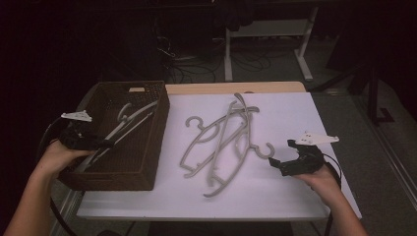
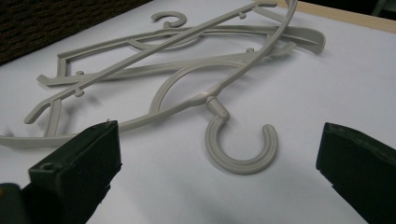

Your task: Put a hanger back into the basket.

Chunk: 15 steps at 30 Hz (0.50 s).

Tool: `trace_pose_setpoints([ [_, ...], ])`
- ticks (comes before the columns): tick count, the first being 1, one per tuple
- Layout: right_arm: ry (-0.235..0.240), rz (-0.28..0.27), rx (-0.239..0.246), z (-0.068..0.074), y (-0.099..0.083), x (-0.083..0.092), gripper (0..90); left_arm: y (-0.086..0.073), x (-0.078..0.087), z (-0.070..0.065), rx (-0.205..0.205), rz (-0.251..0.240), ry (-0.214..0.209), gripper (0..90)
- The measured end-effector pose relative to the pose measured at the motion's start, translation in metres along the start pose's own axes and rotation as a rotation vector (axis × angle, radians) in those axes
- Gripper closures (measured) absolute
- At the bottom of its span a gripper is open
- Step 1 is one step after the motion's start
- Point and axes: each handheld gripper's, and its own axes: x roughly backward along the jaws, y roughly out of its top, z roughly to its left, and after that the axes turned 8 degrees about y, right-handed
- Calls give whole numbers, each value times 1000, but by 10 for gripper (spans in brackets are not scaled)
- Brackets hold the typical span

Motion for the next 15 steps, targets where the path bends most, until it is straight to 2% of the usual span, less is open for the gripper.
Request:
trace_pose_setpoints([
  [2, 0, 0, 0, 0, 0, 0, 0, 0, 0, -1, -8, -9, 17, 582],
  [5, 2, 0, 0, 0, 0, -1, 0, 1, 3, 0, 7, -43, 39, 453],
  [7, 2, 0, 0, 0, 1, -1, 0, 1, 6, 0, 9, -57, 48, 402],
  [9, 3, 0, 0, 0, 1, -1, 0, 3, 10, -2, 12, -88, 43, 348],
  [15, 6, -2, 1, -1, 1, -1, 0, 17, 21, -19, -5, -170, 19, 283],
])
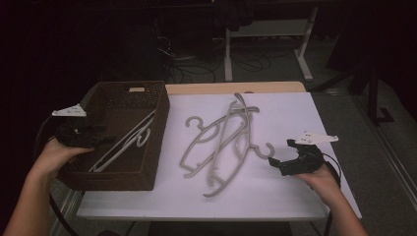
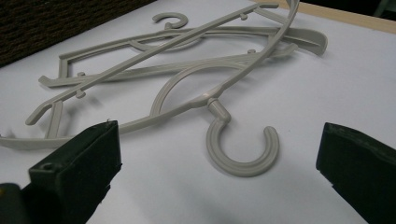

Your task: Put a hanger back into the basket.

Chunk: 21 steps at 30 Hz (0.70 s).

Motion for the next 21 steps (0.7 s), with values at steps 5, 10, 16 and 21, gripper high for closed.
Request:
trace_pose_setpoints([
  [5, 4, -4, 2, 1, 1, 0, 0, 19, 0, -19, -13, -56, -16, 221],
  [10, 7, -6, 2, 1, 4, 0, 0, 38, -3, -42, -10, -134, -34, 200],
  [16, 14, -16, 3, 4, 8, 0, 0, 60, -13, -75, -36, -195, -83, 179],
  [21, 20, -8, 15, 7, 9, -2, 0, 73, -26, -103, -65, -224, -127, 179],
])
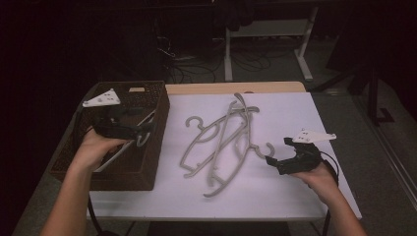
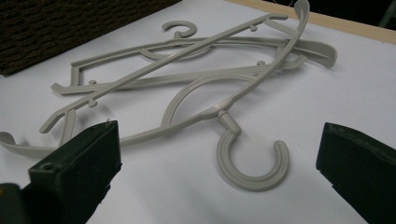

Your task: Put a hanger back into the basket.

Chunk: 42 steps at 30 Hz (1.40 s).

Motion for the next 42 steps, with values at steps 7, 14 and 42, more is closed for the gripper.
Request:
trace_pose_setpoints([
  [7, -2, -3, 3, 0, -3, 5, 0, 7, -32, -38, -32, -10, -67, 179],
  [14, 1, -4, 6, 0, -3, 5, 0, 4, -62, -66, -48, -2, -111, 177],
  [42, -68, 139, -3, -68, 1, -43, 878, -57, -141, -124, -85, 108, -192, 177],
])
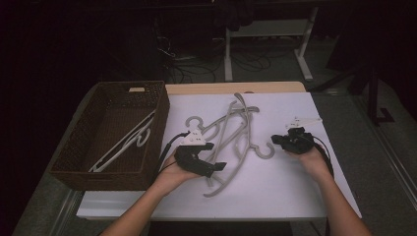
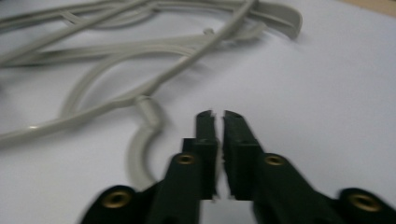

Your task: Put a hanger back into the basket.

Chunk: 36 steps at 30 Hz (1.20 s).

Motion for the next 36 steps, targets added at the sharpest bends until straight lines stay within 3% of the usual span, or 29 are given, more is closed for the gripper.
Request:
trace_pose_setpoints([
  [1, -20, 31, 10, -11, 2, -13, 887, 0, 0, 0, -1, 1, 0, 177],
  [3, -1, 50, 5, -17, 1, -21, 887, -1, 0, 2, 4, 1, 2, 177],
  [5, -11, 103, 31, -17, -1, -27, 888, -2, 1, 3, 4, 1, 5, 177],
  [11, 54, 114, 26, -15, -6, -22, 889, -4, 2, 5, 6, 8, 14, 177],
  [19, 144, 147, 52, 3, -15, -13, 889, -10, -5, 2, -28, 60, 41, 177],
  [27, 217, 173, 107, 25, -11, -20, 888, -17, -16, -2, -67, 138, 60, 180],
  [36, 252, 186, 160, 43, -6, -30, 888, -22, -31, -6, -66, 201, 59, 205],
])
